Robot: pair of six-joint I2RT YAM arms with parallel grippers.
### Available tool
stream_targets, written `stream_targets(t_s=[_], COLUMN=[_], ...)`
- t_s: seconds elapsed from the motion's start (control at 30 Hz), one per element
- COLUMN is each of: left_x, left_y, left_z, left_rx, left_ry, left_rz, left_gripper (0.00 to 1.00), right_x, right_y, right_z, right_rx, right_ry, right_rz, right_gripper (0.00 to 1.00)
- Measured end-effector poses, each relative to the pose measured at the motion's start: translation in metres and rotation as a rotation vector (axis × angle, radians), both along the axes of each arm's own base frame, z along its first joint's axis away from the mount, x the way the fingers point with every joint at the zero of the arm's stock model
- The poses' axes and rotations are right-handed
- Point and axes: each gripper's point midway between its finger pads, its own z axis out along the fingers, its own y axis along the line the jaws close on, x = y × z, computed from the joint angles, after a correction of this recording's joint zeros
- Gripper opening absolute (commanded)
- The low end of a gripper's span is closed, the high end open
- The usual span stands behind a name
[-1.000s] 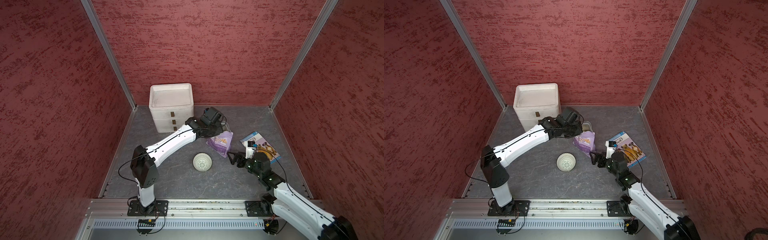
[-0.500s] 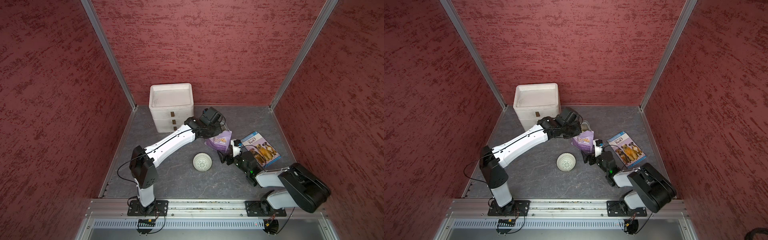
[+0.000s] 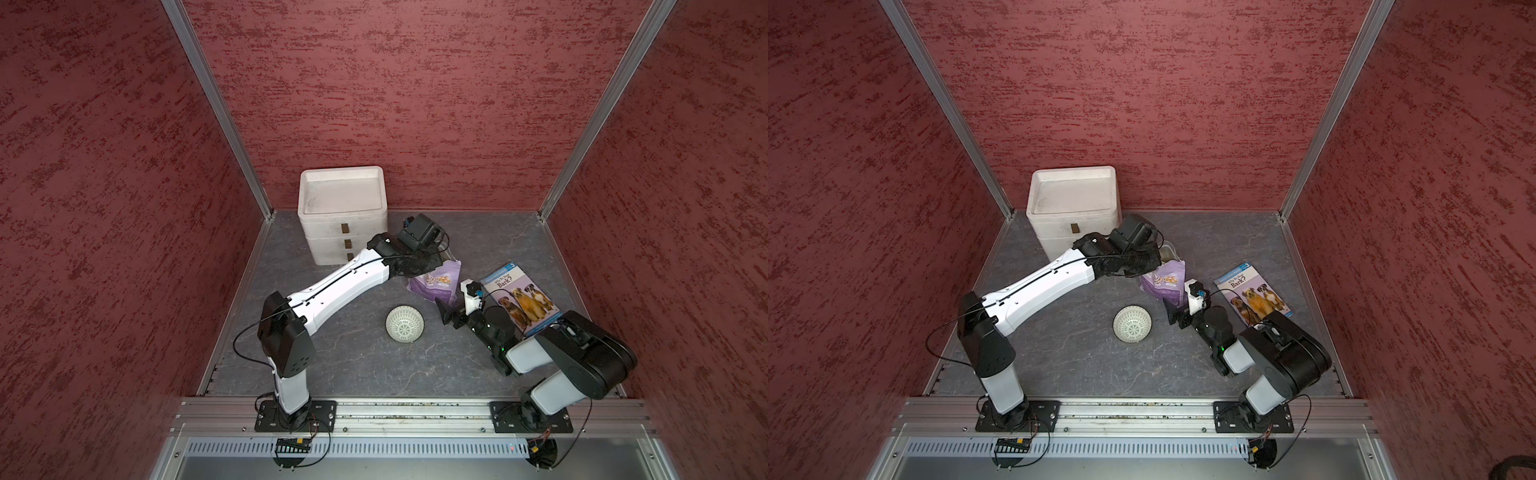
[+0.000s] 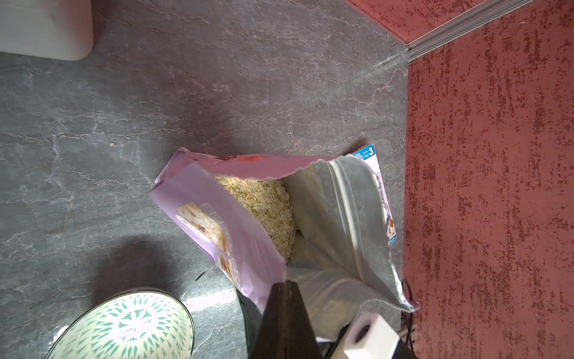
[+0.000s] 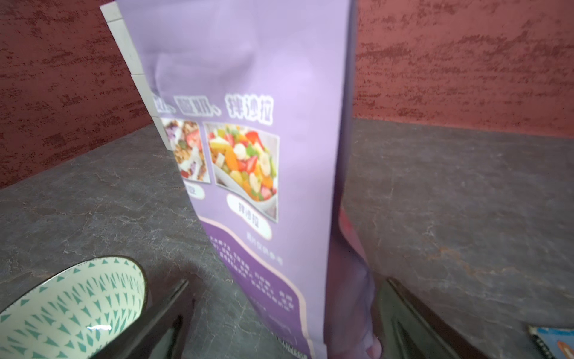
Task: Pour the oats into the breakfast bowl
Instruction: Pick up the oats bag from the center of the board.
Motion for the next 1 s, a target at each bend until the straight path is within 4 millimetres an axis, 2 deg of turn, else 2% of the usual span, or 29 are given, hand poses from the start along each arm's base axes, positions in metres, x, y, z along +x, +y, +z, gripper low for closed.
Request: stream_targets(t_s=[0.1,0.27,0.7,0.83,1.0], left_x=[0.006,0.011,0.011,0.010,0.011], left_y=[0.010,0.027,0.026,0.026,0.026], left_z=[0.002,0.004,0.004,0.004,0.004], left_rx=[0.017,0.058,0.057,0.052,0.051], left_ry=[-0.001,0.014,0.037,0.043,0.044], left_rz=[0.007,0.005,0.007,0.013,0.021], left_gripper=[0.00,0.00,0.00,0.00,0.00], right_x=[0.001,0.005,-0.012,-0.003,0.013], right_y=[0.002,0.018,0.048,0.049,0.047], right_z=[-0.001,-0.004,-0.033,-0.041,-0.033], right_rx=[-0.023,-0.026,-0.013,-0.014,-0.001], right_ry=[-0.009,0.001,0.082,0.096,0.067], right_rz=[0.009,0.077,0.175,0.126,0.054], right_gripper=[0.95,0.93,0.97,0.97,0.95])
